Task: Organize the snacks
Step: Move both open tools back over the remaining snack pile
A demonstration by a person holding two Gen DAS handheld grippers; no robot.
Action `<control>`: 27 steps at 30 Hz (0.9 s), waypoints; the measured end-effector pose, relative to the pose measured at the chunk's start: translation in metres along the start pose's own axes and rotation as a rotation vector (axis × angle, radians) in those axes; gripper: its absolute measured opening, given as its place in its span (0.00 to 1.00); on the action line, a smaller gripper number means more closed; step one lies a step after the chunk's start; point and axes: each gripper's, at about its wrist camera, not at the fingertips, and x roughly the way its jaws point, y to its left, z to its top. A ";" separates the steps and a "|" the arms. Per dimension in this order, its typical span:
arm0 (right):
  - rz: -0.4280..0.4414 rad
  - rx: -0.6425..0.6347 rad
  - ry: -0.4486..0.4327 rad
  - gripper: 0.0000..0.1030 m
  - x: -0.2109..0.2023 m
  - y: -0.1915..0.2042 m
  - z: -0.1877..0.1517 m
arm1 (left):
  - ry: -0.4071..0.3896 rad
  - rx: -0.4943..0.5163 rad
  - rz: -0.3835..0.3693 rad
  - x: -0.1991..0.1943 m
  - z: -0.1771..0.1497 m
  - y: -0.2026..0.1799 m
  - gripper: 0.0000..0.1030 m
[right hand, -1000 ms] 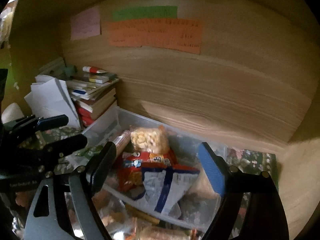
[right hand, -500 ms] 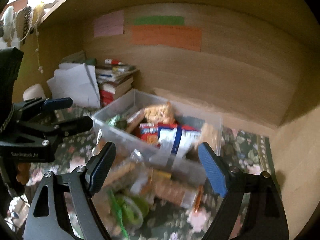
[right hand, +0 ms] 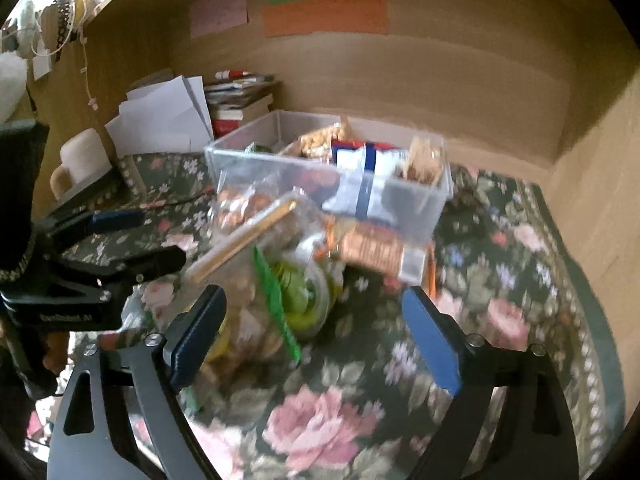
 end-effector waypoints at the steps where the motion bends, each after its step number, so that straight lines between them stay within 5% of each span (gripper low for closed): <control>1: 0.003 0.010 0.004 0.86 -0.001 0.000 -0.003 | 0.004 -0.003 -0.003 -0.001 -0.005 0.001 0.84; 15: 0.043 0.080 0.040 0.86 -0.004 0.014 -0.019 | 0.014 0.004 -0.072 -0.007 -0.036 -0.025 0.84; 24: 0.078 0.095 0.087 0.85 0.026 0.029 -0.015 | 0.011 -0.031 -0.024 -0.015 -0.041 0.001 0.84; 27: 0.081 0.110 0.105 0.77 0.033 0.026 -0.017 | 0.014 -0.037 -0.022 -0.015 -0.042 0.005 0.84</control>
